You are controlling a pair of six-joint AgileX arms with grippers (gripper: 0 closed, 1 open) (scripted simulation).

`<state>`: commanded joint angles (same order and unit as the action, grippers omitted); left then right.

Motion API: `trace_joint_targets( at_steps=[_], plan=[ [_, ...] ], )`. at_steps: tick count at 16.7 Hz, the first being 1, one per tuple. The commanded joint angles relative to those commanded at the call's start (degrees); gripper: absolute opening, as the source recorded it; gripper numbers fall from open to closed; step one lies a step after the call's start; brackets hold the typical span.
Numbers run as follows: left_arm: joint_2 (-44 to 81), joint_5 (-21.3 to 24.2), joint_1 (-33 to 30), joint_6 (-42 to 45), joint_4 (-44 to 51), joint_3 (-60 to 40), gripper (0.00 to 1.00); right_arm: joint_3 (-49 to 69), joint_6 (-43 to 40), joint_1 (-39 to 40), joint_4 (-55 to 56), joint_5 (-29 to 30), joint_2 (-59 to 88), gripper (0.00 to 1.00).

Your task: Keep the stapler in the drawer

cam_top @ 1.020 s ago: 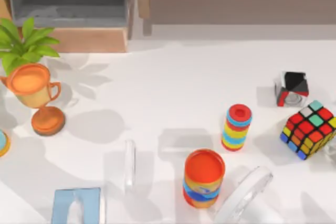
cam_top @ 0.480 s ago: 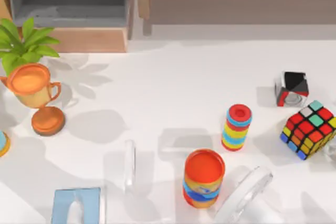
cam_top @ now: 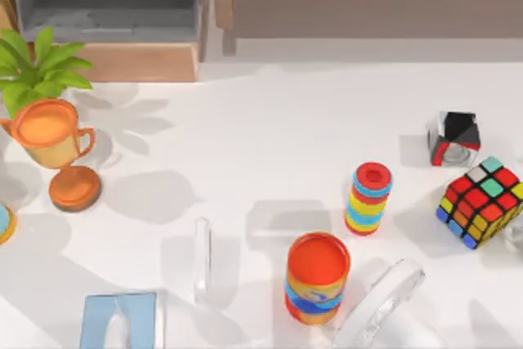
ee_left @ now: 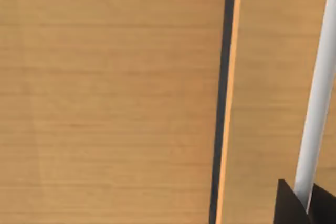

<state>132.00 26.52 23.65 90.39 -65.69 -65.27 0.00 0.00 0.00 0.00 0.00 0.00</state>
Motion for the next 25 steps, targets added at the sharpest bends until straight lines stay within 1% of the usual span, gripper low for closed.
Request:
trace_joint_targets(
  at_steps=[5, 12, 19, 25],
  plan=[
    [-4.6, 2.4, 2.8, 0.2, -5.5, 10.8, 0.00, 0.0, 0.0, 0.0, 0.0, 0.0, 0.0, 1.00],
    [-5.2, 3.0, 3.2, 0.3, -6.6, 12.4, 0.00, 0.0, 0.0, 0.0, 0.0, 0.0, 0.0, 1.00],
    [-10.4, 7.5, 7.8, 0.5, -13.2, 24.7, 0.00, 0.0, 0.0, 0.0, 0.0, 0.0, 0.0, 1.00],
    [-10.6, 7.8, 8.1, 0.6, -13.7, 25.3, 0.00, 0.0, 0.0, 0.0, 0.0, 0.0, 0.0, 1.00]
  ],
)
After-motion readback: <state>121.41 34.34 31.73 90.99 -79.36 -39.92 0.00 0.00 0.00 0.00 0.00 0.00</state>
